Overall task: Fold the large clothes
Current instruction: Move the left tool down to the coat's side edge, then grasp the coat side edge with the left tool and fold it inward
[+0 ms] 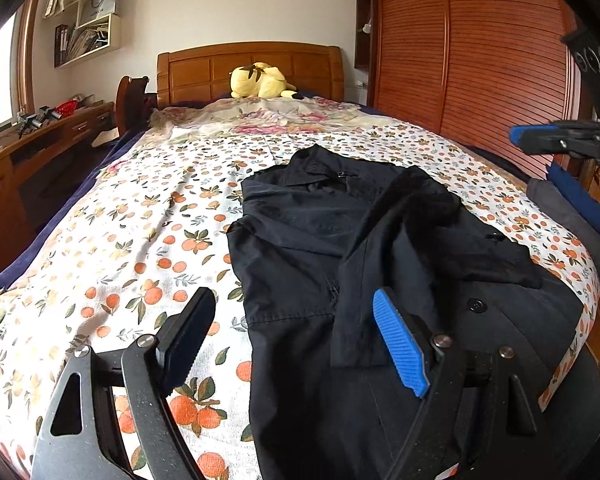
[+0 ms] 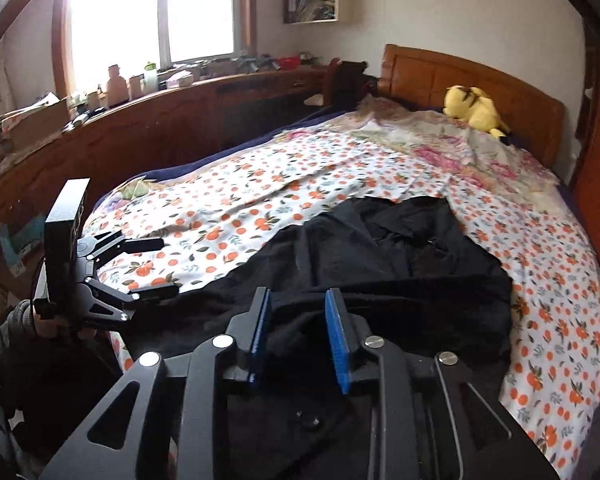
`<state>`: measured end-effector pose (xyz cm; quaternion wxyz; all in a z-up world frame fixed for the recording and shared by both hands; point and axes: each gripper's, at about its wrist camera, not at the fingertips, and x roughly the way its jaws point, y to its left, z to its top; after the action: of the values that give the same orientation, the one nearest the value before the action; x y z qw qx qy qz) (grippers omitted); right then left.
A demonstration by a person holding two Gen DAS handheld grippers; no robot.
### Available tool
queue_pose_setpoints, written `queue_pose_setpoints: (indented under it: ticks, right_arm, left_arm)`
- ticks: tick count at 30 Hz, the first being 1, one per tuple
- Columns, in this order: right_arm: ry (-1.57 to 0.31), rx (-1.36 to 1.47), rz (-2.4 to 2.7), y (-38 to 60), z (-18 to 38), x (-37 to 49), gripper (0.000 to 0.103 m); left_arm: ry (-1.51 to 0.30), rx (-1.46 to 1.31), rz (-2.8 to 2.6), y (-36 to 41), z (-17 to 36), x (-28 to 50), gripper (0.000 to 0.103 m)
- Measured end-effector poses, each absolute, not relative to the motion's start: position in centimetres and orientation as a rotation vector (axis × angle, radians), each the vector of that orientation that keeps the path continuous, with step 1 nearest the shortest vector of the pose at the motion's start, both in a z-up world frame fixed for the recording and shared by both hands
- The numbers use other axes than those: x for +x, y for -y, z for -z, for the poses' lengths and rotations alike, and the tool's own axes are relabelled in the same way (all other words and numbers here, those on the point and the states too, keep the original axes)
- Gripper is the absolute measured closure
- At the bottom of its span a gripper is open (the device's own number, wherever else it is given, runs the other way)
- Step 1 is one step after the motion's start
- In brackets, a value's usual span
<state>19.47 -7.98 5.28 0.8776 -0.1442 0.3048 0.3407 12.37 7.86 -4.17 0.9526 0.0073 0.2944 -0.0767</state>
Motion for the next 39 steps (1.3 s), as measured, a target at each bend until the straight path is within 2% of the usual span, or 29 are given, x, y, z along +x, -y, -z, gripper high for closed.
queue_pose_setpoints:
  ticks: [6, 15, 19, 26, 33, 36, 37, 38, 39]
  right_arm:
    - [-0.637, -0.272, -0.624, 11.4, -2.5, 18.9, 0.062]
    - [-0.71, -0.194, -0.51, 12.1, 6.2, 20.0, 0.061]
    - [-0.745, -0.164, -0.506, 11.1, 8.4, 20.1, 0.061]
    - [-0.734, -0.159, -0.493, 10.0, 9.7, 19.8, 0.061]
    - [-0.763, -0.12, -0.478, 10.8, 10.9, 20.7, 0.061]
    - [-0.774, -0.139, -0.471, 10.4, 11.1, 20.5, 0.061]
    - [-0.772, -0.145, -0.47, 10.5, 11.1, 20.5, 0.061]
    - [-0.769, -0.148, -0.47, 10.4, 11.0, 20.5, 0.061]
    - [-0.766, -0.152, -0.47, 10.4, 11.0, 20.6, 0.061]
  left_arm:
    - [-0.61, 0.048, 0.186, -6.1, 4.4, 12.8, 0.021]
    - [-0.657, 0.111, 0.232, -3.0, 6.2, 13.4, 0.021]
    - [-0.7, 0.156, 0.233, -2.3, 7.2, 14.1, 0.022]
    - [-0.799, 0.151, 0.249, -2.3, 8.7, 15.2, 0.049]
    - [-0.893, 0.137, 0.239, -1.9, 10.0, 16.1, 0.052]
    - [-0.918, 0.11, 0.253, -1.8, 10.1, 16.2, 0.067]
    - [-0.923, 0.107, 0.262, -1.6, 9.9, 16.1, 0.079]
    - [-0.919, 0.112, 0.276, -1.4, 9.5, 16.0, 0.086]
    - [-0.906, 0.123, 0.286, -1.1, 9.0, 15.8, 0.087]
